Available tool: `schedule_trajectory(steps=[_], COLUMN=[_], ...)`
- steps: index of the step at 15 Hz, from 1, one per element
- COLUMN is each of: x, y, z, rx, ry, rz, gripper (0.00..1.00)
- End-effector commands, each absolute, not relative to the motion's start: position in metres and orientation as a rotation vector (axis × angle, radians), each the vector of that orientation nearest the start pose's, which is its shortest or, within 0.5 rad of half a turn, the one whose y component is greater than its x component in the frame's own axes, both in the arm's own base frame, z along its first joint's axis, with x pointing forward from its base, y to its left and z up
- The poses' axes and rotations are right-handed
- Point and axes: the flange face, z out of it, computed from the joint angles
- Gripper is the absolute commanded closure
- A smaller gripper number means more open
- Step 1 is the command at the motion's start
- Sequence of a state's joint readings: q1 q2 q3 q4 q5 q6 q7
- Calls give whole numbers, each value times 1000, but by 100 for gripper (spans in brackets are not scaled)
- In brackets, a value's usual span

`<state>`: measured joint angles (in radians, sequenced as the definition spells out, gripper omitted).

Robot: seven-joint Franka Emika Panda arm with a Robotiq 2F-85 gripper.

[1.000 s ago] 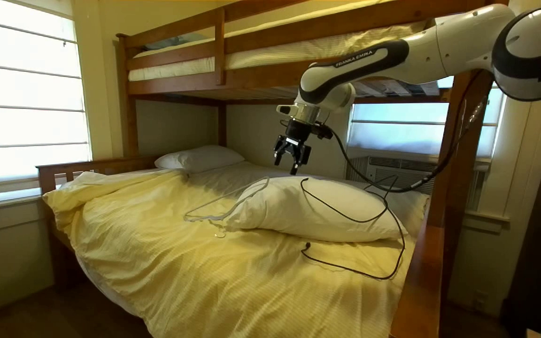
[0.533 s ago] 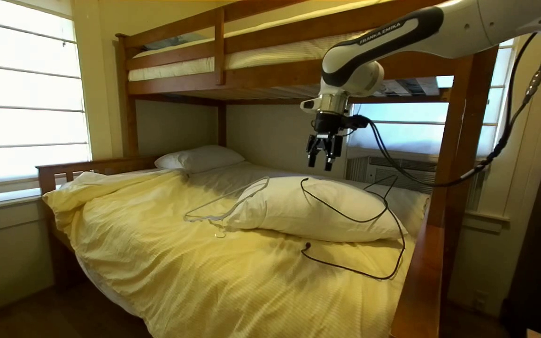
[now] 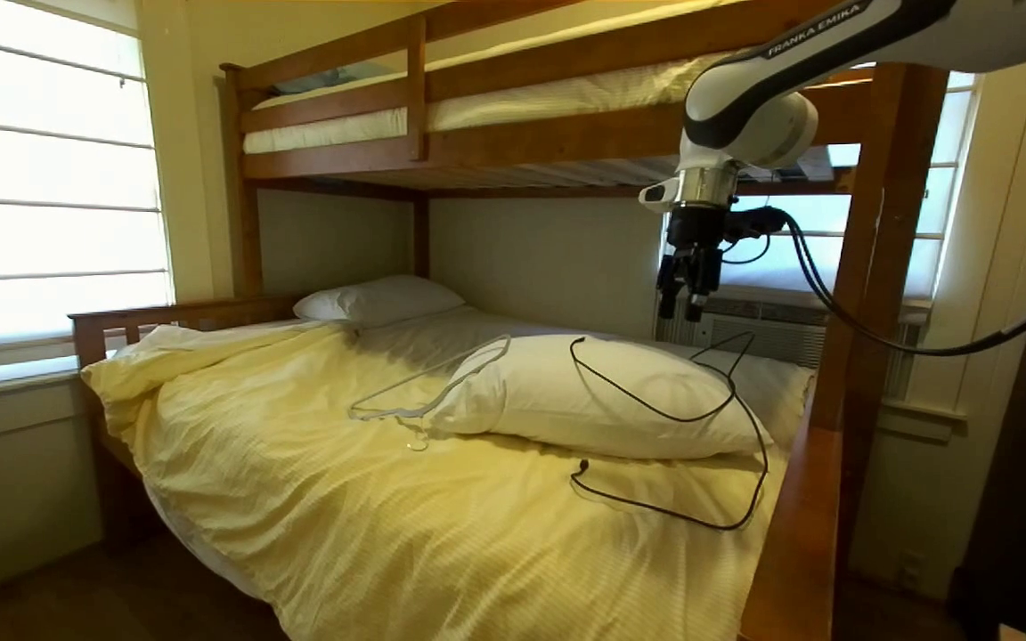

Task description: Remove the cable from the pillow

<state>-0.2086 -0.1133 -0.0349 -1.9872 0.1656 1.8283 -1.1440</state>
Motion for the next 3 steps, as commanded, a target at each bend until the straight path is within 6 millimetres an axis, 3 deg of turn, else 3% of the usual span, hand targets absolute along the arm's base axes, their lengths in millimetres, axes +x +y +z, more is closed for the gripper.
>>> schedule_trajectory(steps=[1,3], x=[511,515], y=[-111,-106], z=[509,504], rx=[-2712,-2702], ry=[-1244,-1253], rz=[-98,-86], gripper=[0,0])
